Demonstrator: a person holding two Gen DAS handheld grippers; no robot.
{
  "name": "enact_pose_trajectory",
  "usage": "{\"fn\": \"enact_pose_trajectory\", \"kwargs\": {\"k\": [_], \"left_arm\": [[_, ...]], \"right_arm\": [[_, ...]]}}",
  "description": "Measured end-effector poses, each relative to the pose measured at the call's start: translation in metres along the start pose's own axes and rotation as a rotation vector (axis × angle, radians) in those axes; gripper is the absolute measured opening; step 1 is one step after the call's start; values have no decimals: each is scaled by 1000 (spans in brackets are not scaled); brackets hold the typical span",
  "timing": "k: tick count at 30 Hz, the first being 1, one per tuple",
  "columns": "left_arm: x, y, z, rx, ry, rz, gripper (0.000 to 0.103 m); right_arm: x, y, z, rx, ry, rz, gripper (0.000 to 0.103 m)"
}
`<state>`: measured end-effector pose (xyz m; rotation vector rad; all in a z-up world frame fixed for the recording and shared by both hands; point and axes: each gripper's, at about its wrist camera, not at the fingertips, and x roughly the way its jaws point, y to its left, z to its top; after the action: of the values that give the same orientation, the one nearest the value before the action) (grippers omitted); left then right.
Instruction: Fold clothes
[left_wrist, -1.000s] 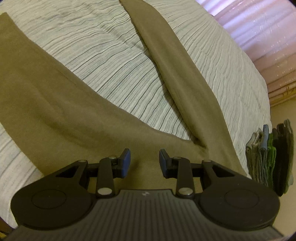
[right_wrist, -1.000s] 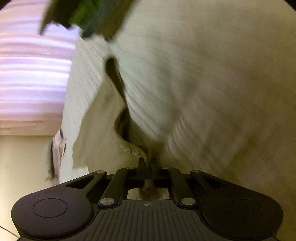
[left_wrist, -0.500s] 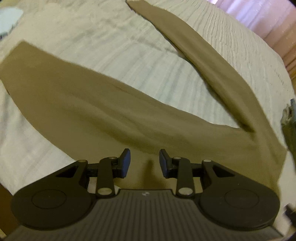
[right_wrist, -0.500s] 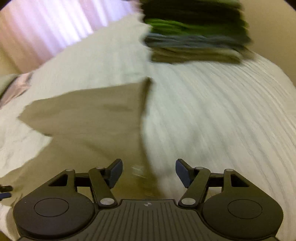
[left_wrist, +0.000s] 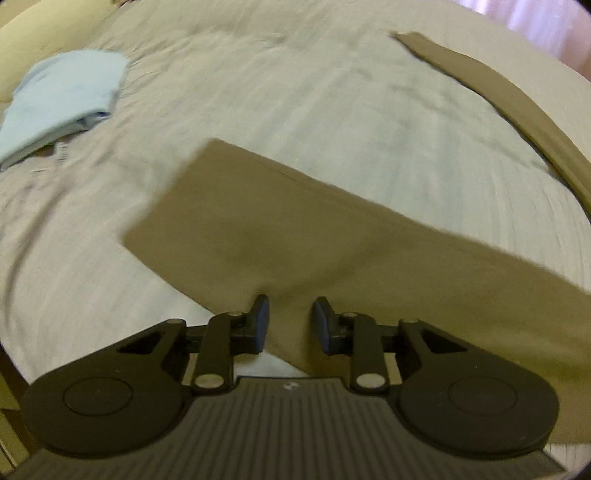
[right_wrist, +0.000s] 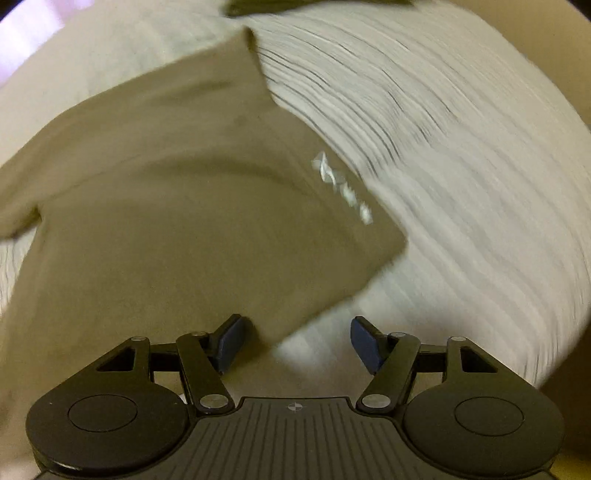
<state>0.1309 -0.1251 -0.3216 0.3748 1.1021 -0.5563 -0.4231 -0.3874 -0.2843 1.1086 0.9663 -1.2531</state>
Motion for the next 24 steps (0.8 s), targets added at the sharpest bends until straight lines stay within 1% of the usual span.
{"fn": "enact_pose_trajectory", "kwargs": {"k": [2, 4, 5, 6, 7, 8, 11, 14, 19, 24], "left_arm": [[-6, 13, 17, -9, 38, 4, 26], [-13, 26, 33, -17, 76, 7, 27], [-16, 32, 41, -21, 95, 9, 27], [-20, 35, 49, -17, 114, 9, 28], [-27, 27, 52, 16, 133, 4, 29], [-34, 19, 54, 46, 148, -2, 30], [-54, -4, 58, 107, 133, -24, 35], [-73, -27, 61, 167, 118, -46, 38], [-105, -65, 67, 268, 92, -83, 41], [-138, -104, 72, 368, 66, -119, 47]], "right_arm": [[-8, 15, -8, 42, 33, 5, 67], [-19, 37, -18, 10, 57, 8, 67], [-27, 47, -23, -15, 63, 16, 69], [-35, 56, -27, -43, 67, 25, 75], [-44, 66, -30, -73, 63, 32, 92], [-52, 77, -32, -102, 56, 37, 97], [-80, 99, -42, -187, 20, 42, 97], [-97, 110, -45, -222, 1, 28, 97], [-131, 109, -55, -191, -24, 22, 97], [-153, 97, -51, -158, -28, 41, 97]]}}
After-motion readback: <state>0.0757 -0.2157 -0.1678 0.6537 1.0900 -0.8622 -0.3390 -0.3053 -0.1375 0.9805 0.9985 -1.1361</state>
